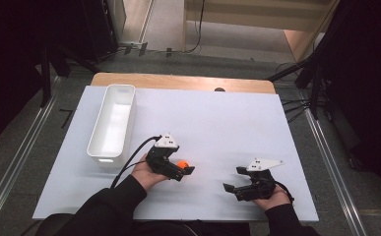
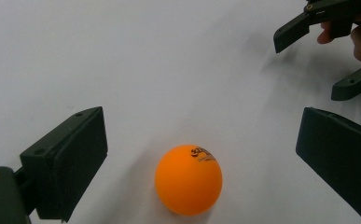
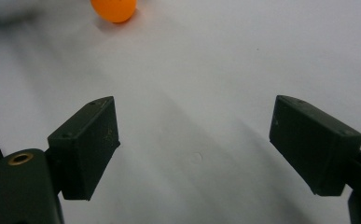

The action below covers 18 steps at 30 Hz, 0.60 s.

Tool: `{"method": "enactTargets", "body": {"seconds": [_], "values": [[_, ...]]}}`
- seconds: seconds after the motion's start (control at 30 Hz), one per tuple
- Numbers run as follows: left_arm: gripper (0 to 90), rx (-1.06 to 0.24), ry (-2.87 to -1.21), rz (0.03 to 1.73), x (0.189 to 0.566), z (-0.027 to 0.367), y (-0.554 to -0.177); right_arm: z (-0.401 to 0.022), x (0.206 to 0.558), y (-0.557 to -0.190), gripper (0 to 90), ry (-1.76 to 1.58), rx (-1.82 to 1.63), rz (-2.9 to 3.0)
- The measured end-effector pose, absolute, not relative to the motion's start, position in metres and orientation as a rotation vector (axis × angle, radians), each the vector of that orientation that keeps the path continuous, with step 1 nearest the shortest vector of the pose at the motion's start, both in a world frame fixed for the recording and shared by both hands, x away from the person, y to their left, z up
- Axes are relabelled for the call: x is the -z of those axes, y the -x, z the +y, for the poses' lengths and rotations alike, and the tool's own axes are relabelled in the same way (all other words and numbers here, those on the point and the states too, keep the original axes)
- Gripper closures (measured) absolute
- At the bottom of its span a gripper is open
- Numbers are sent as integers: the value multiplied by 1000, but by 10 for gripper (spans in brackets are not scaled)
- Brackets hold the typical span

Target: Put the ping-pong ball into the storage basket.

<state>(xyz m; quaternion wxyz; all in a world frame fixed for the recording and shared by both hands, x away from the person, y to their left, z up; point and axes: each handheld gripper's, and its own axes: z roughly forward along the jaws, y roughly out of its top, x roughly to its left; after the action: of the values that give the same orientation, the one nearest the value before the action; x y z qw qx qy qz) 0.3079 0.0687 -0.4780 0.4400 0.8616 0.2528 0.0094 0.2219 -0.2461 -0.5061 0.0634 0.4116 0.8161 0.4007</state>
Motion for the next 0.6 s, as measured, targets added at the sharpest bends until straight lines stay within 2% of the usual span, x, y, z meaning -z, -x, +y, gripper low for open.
{"method": "enactTargets", "body": {"seconds": [0.6], "values": [[24, -28, -2186, 615, 494, 76, -302, -246, 506, -222, 142, -1243, -1209, 2464]]}}
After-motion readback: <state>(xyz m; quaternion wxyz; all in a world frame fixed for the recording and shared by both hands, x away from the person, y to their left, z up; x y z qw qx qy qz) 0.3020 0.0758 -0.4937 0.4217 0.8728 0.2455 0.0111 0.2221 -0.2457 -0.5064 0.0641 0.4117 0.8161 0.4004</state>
